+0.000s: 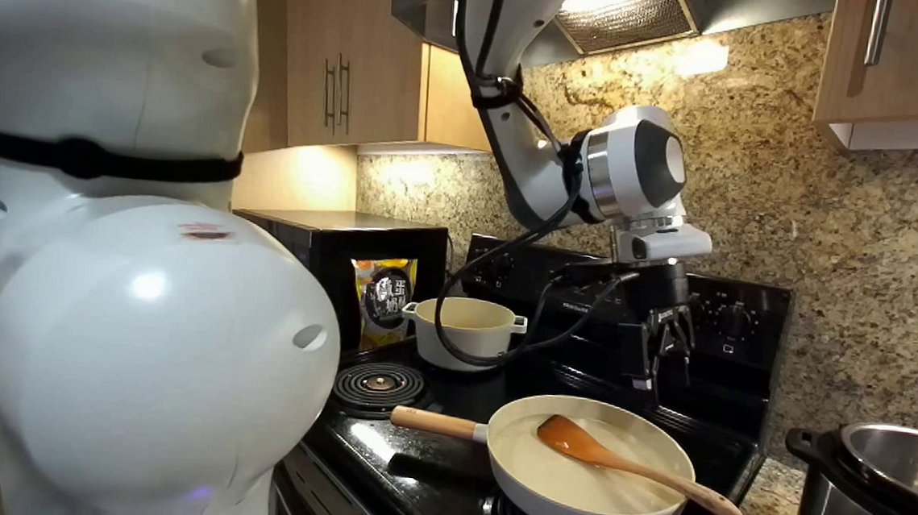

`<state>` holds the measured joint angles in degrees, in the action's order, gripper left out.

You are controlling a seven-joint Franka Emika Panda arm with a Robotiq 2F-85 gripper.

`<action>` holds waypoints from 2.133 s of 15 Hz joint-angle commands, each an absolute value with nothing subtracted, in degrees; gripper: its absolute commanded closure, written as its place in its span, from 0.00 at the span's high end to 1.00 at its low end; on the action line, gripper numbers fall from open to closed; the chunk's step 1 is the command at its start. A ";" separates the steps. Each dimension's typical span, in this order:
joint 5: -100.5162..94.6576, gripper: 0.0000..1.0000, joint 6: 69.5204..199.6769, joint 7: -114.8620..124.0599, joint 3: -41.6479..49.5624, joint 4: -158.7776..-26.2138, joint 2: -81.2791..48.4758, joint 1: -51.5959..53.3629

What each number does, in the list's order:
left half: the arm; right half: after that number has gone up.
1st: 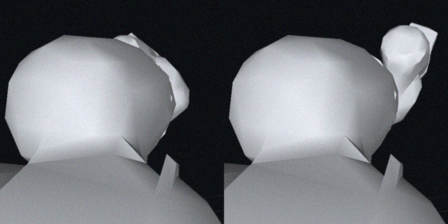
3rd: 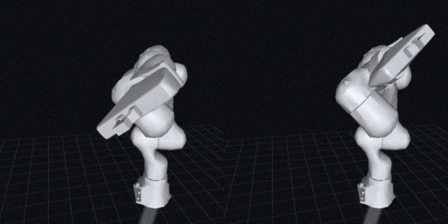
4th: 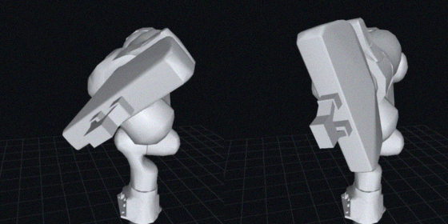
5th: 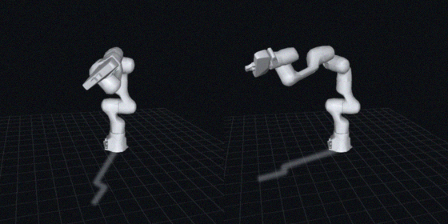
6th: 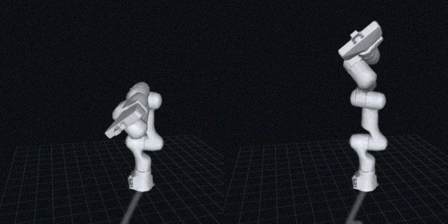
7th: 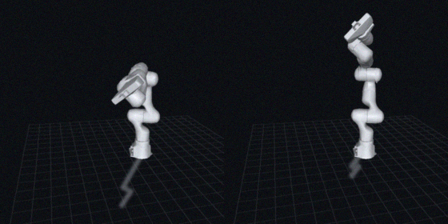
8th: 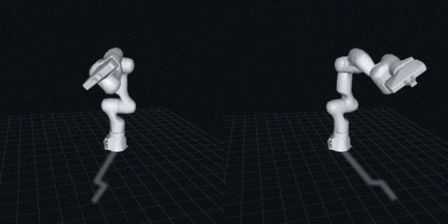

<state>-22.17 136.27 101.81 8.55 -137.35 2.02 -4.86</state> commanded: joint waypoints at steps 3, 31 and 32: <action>-8.73 1.00 142.86 94.47 6.41 -141.26 3.31 -5.07; -10.54 1.00 115.35 33.18 3.72 -159.02 36.90 -10.99; -11.96 1.00 113.97 29.44 4.15 -159.28 38.15 -11.94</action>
